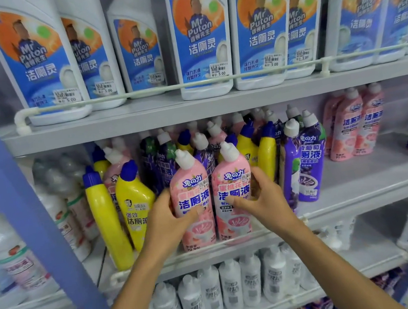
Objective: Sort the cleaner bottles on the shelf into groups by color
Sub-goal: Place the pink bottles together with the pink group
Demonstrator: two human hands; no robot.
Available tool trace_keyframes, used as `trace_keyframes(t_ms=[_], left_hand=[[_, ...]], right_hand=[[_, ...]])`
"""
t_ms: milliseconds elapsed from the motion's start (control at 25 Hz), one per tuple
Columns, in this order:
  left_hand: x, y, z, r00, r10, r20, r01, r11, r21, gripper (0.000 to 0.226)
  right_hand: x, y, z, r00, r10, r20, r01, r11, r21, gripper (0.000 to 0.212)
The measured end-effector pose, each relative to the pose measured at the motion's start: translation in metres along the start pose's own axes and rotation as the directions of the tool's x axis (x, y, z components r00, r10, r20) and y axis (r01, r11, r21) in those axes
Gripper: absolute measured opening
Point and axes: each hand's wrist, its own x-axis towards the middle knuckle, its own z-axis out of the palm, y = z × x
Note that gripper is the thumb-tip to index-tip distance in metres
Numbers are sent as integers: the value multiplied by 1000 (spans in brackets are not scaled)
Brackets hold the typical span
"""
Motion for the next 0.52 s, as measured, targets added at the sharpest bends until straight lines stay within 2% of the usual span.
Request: trace_keyframes(t_ms=[160, 360, 520], left_hand=[[-18, -7, 12, 996, 28, -82, -34, 997, -76, 44], [-30, 26, 15, 990, 138, -41, -143, 979, -148, 46], [-38, 67, 45, 978, 207, 4, -203, 965, -164, 44]], right_hand=[[-11, 4, 6, 999, 37, 3, -37, 998, 55, 57], [-23, -13, -14, 994, -37, -101, 48, 993, 112, 57], [-26, -19, -71, 990, -87, -114, 104, 981, 161, 55]])
